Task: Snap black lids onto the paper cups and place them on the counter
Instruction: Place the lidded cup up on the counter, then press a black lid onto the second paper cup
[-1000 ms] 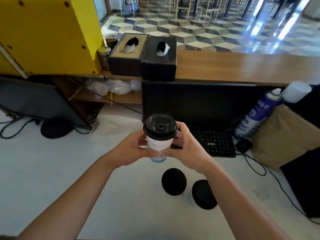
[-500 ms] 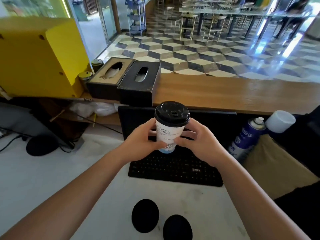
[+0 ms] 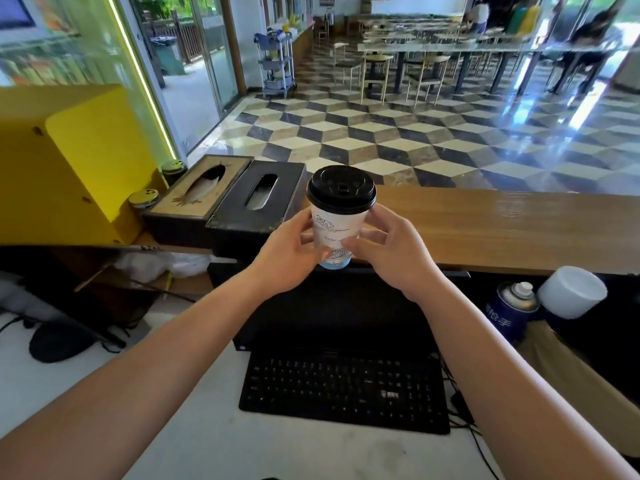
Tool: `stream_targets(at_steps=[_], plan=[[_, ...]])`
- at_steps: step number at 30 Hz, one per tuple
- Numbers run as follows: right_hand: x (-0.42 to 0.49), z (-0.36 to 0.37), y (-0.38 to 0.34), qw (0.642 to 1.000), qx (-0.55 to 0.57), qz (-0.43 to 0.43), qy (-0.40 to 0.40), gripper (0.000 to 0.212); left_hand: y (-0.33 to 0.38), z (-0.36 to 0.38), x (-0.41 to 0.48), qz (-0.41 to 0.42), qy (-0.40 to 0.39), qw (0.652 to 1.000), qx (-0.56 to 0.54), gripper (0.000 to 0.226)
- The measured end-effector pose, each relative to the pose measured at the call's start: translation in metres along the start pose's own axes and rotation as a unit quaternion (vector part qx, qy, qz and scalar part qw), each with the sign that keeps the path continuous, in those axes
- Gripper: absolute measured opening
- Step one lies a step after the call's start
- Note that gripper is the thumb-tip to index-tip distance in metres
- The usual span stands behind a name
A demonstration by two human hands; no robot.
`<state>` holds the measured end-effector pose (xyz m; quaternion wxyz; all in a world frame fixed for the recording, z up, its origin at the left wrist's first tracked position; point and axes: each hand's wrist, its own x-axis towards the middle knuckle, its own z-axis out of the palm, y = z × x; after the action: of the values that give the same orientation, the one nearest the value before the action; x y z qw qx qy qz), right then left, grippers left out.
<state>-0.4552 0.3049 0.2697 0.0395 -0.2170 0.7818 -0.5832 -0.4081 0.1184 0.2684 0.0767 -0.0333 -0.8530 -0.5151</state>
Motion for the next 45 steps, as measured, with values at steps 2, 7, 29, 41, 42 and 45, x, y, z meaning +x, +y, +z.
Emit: stream_targets(at_steps=[2, 7, 29, 41, 42, 45], plan=[[0.015, -0.001, 0.005, 1.0, -0.006, 0.012, 0.002, 0.053, -0.004, 0.003, 0.012, -0.012, 0.008, 1.0, -0.005, 0.054], [0.041, -0.001, 0.019, 0.999, -0.031, 0.03, -0.004, 0.056, -0.018, 0.012, 0.037, -0.055, 0.016, 0.998, -0.02, 0.055], [0.002, -0.006, 0.009, 0.987, -0.089, 0.067, 0.112, 0.048, 0.001, 0.004, 0.005, -0.122, 0.027, 0.992, 0.03, 0.085], [-0.161, 0.107, 0.041, 0.961, -0.168, 0.15, -0.162, 0.028, -0.062, 0.012, -0.156, -0.152, -0.118, 0.978, 0.085, 0.04], [-0.171, 0.116, 0.047, 0.951, -0.19, 0.159, -0.186, 0.033, -0.077, 0.017, -0.171, -0.17, -0.117, 0.975, 0.08, 0.039], [-0.197, 0.138, 0.062, 0.923, -0.254, 0.163, -0.239, 0.045, -0.118, 0.027, -0.213, -0.228, -0.095, 0.967, 0.061, 0.041]])
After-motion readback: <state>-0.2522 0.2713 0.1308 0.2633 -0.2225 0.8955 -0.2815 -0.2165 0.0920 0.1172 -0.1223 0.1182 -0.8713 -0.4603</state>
